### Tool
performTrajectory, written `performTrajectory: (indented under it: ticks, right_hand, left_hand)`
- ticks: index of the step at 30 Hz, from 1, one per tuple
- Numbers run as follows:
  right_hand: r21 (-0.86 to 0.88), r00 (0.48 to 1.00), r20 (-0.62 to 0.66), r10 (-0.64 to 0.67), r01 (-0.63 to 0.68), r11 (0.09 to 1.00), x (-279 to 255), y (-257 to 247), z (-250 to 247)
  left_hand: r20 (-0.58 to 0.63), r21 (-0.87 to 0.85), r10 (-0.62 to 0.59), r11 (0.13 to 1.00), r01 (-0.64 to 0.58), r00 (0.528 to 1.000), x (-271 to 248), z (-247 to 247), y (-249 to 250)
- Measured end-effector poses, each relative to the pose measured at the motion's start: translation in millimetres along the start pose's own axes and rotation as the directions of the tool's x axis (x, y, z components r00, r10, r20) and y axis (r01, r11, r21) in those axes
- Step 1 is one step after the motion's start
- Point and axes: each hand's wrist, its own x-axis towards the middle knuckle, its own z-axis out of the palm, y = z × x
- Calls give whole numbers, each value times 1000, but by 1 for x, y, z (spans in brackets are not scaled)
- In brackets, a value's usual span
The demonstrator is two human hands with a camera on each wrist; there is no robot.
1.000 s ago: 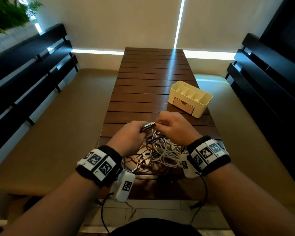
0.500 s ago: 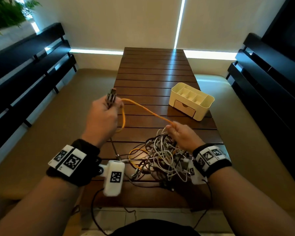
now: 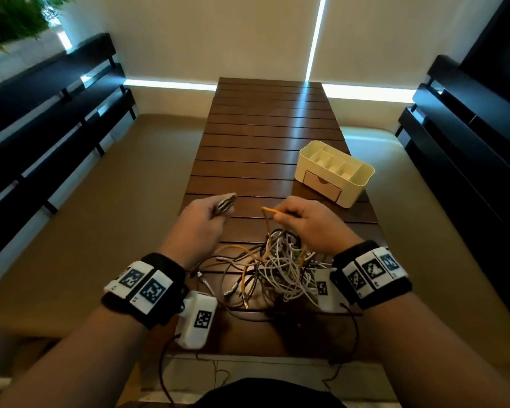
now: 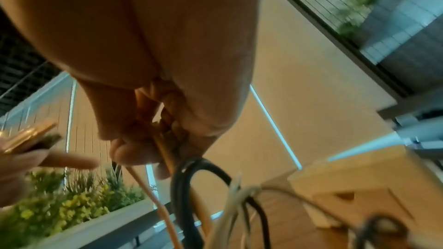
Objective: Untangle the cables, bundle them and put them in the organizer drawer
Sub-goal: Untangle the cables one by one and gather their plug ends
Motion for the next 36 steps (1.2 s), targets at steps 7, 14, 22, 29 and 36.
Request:
performTrajectory:
  ticks: [7, 14, 22, 29, 36]
  right_hand:
    - [124, 997, -37, -69, 73, 990, -10, -2, 7]
    - [127, 998, -36, -42, 47, 991, -19, 15, 29]
    - [-133, 952, -292, 95, -138, 981, -15, 56, 15]
    - [241, 953, -299, 49, 25, 970, -21, 20, -4]
    - [46, 980, -180, -79, 89, 995, -17, 21, 3]
  left_hand:
    - [212, 182, 124, 970, -164, 969, 1, 29, 34]
    - [-71, 206, 245, 952, -226, 967, -8, 24, 41]
    - [-398, -100, 141, 975, -196, 906, -23, -21, 66]
    - [126, 216, -288, 942, 257, 949, -20, -4, 10]
    - [-111, -20, -75, 997, 73, 991, -26, -1, 9]
